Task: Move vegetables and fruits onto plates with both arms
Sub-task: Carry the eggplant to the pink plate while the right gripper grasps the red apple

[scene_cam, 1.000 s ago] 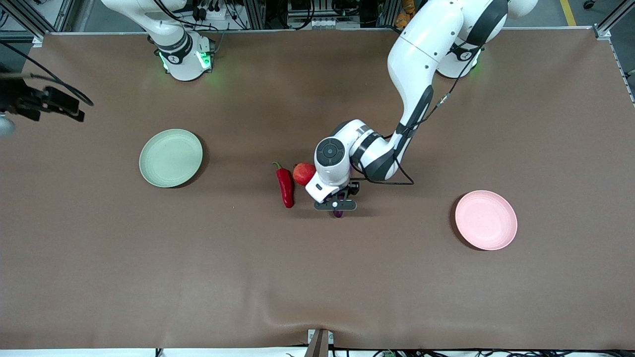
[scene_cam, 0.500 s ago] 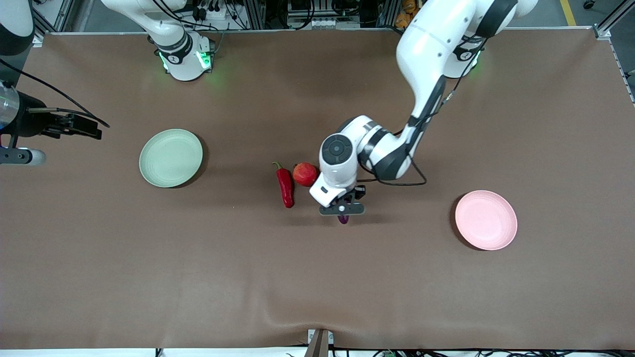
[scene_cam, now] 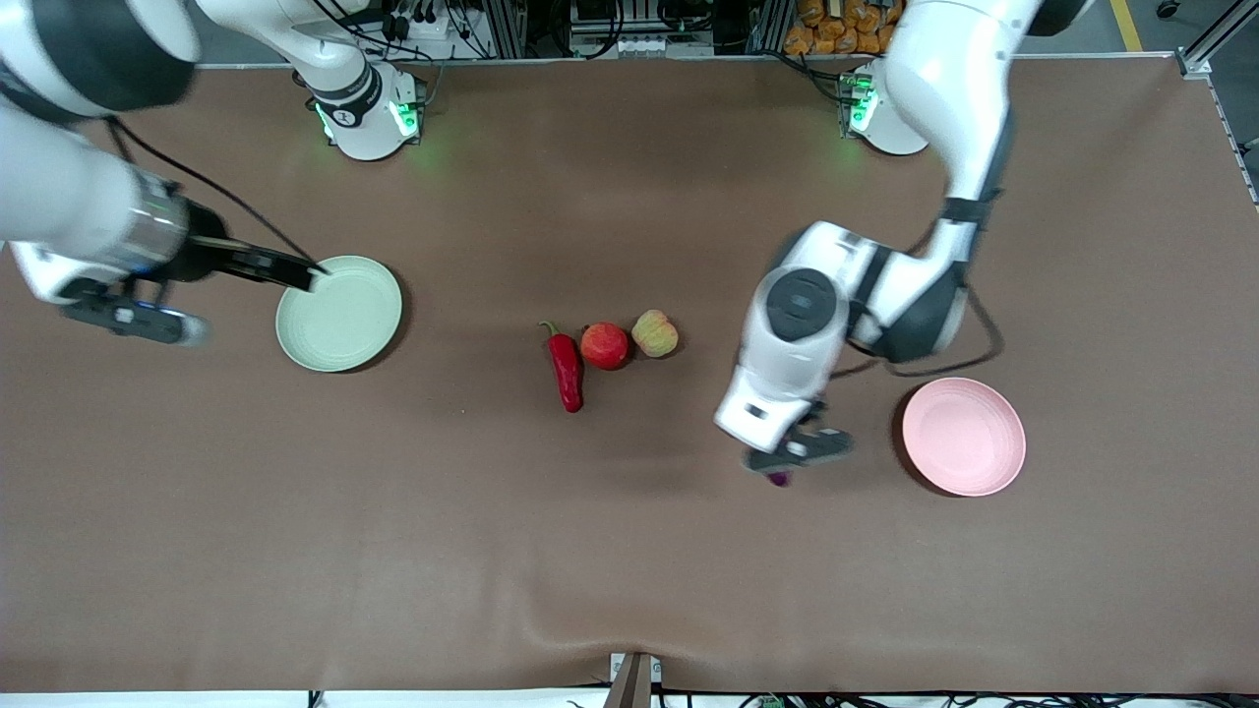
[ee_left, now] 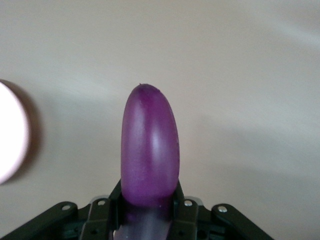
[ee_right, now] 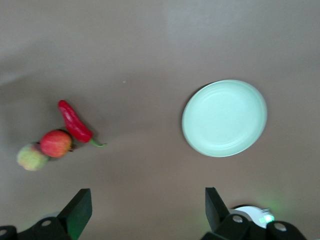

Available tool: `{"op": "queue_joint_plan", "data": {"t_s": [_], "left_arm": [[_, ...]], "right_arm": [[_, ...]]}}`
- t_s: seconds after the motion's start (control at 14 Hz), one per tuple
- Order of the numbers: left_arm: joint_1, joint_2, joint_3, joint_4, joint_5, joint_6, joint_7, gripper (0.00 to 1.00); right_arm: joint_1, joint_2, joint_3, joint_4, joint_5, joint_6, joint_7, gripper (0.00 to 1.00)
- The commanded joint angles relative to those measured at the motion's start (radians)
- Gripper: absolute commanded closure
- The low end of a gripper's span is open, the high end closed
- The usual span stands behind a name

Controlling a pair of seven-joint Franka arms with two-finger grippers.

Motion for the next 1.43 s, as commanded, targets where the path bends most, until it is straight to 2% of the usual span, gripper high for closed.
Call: {"op": "queue_joint_plan", "data": {"t_s": [0.0, 0.29, 0.57, 0.79, 1.0, 1.14, 1.36], "left_arm": [[0.113, -0.006, -0.011, -0.026, 0.042, -0.040, 0.078, 1.00], [0.273, 0.034, -0.012, -0.049, 0.169, -0.108, 0.287, 1.00], [0.360, 0.089, -0.014, -0.042, 0.200, -0.090, 0.375, 1.00], [0.356, 0.137, -0.012, -0.037, 0.198, -0.008, 0.343, 1.00], [0.361, 0.152, -0.014, -0.039, 0.198, 0.016, 0.343, 1.00], [0.368, 0.154, -0.012, -0.043, 0.201, 0.016, 0.343, 1.00], [0.387, 0.154, -0.012, -0.051, 0.203, 0.004, 0.343, 1.00]], "right_arm": [[0.077, 0.061, -0.004, 0.018, 0.030, 0.040, 0.173, 0.00], [0.250, 0.202, -0.006, 0.017, 0.039, 0.178, 0.554, 0.00], [0.347, 0.318, -0.004, 0.017, 0.050, 0.338, 0.808, 0.00], [0.387, 0.412, -0.004, 0.017, 0.081, 0.463, 0.900, 0.00], [0.430, 0.493, -0.006, 0.017, 0.081, 0.583, 0.988, 0.00], [0.471, 0.541, -0.007, 0.017, 0.070, 0.614, 1.020, 0.00], [0.480, 0.563, -0.007, 0.014, 0.070, 0.617, 1.025, 0.00]]}}
